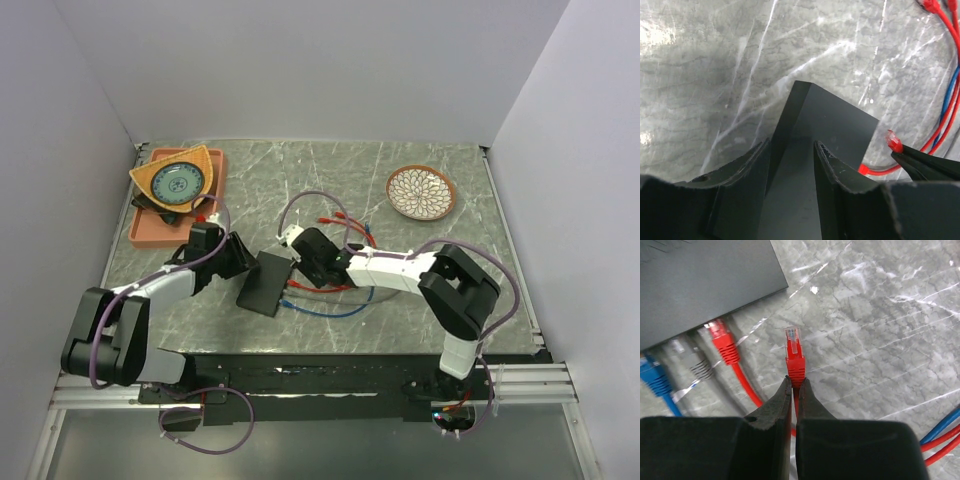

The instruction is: Insert the plug into the switch port

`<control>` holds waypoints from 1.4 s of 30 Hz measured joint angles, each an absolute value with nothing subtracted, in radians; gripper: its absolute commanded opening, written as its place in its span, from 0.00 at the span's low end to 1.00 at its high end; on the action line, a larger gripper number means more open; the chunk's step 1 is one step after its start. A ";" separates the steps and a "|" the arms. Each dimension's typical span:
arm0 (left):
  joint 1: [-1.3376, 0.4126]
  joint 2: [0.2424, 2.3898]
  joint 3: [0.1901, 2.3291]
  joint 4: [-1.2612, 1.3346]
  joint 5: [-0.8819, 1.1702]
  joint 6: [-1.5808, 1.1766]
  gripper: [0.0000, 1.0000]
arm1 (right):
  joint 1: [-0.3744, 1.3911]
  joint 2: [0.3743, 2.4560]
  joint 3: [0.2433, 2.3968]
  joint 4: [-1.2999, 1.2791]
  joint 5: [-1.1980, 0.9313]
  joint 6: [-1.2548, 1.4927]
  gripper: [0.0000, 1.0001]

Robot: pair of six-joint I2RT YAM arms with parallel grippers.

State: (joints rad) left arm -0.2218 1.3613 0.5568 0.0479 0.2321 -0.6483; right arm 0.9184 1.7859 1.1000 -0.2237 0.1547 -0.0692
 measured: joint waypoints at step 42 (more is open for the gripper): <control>-0.215 1.521 0.558 0.249 0.355 -0.659 0.37 | 0.963 1.808 1.044 -0.148 0.171 -0.083 0.00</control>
State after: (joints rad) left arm -0.2146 1.5211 0.5579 0.2489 0.3550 -0.6590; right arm 0.9627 1.8084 1.0443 -0.1482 0.1715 -0.0830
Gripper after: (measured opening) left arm 0.378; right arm 0.042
